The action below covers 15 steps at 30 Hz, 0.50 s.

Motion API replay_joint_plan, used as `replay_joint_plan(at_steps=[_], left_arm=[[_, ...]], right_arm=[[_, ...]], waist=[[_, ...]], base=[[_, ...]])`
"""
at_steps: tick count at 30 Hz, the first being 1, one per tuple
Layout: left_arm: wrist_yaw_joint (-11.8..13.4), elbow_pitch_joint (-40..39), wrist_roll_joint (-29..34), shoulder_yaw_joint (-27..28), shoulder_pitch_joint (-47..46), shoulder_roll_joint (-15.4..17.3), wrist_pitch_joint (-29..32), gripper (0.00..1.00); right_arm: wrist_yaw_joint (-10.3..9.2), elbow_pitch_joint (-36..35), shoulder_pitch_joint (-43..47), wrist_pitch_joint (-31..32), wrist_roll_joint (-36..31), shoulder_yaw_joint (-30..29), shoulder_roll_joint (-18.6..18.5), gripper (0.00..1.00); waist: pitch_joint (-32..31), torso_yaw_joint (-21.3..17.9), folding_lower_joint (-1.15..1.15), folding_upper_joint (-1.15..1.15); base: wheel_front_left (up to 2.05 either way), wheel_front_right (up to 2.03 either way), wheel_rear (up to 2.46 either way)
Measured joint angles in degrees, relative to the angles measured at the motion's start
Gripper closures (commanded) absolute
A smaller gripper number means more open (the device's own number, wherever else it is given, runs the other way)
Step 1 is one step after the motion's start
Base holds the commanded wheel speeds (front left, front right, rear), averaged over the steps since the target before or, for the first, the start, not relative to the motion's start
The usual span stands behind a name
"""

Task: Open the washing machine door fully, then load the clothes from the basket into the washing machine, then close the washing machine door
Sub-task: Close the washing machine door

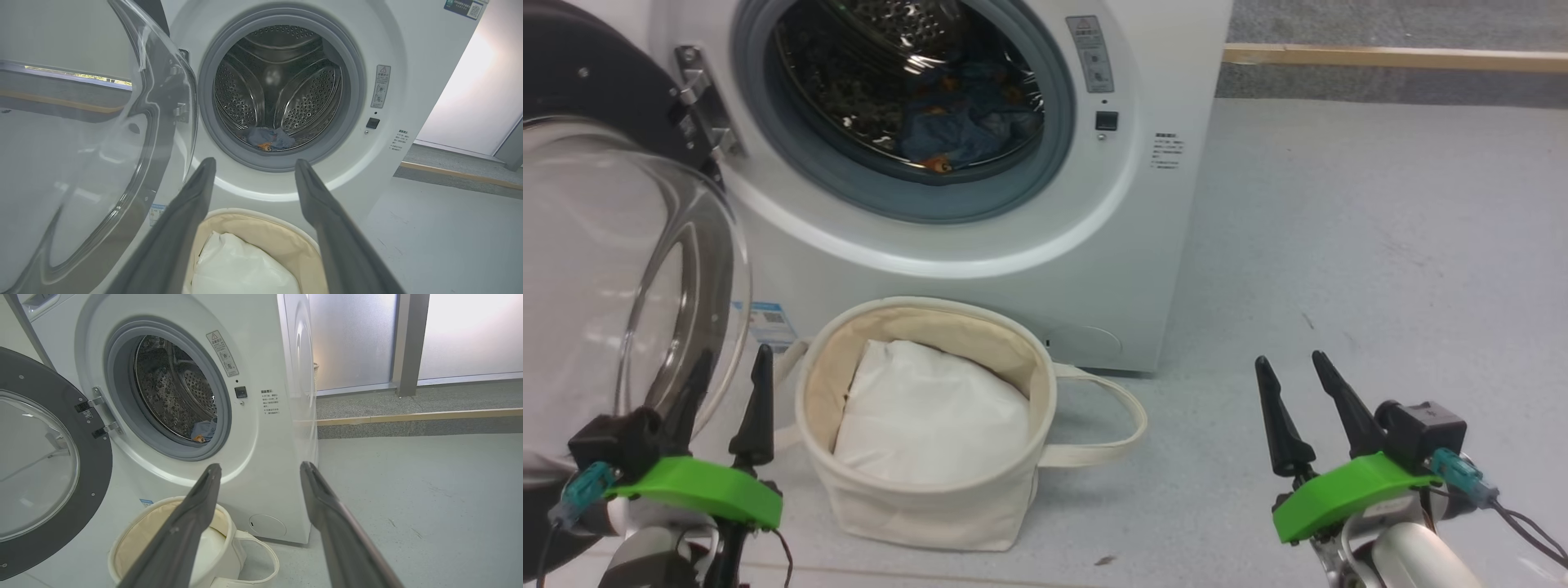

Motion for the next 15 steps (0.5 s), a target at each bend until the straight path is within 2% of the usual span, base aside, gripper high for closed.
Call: replay_joint_plan(at_steps=[4,9,15], left_arm=[[0.00,-0.37,-0.29,0.03,0.13,-0.11,0.00,0.00],[0.18,-0.83,2.58,1.00,1.47,-0.66,0.00,0.00],[1.90,-1.56,5.42,2.21,2.60,-1.22,0.00,0.00]], right_arm=[[0.00,0.01,0.01,0.00,0.01,0.34,-0.07,0.00],[0.00,0.31,0.04,0.00,0.52,0.55,-0.07,0.00],[0.00,0.64,0.13,0.00,1.01,0.86,0.00,0.00]], waist=[[-0.37,1.80,0.00,0.00],[-0.98,4.74,0.00,0.00],[-1.79,9.09,0.00,0.00]], base=[[0.00,0.00,0.00],[0.00,0.00,0.00],[0.00,0.00,0.00]])
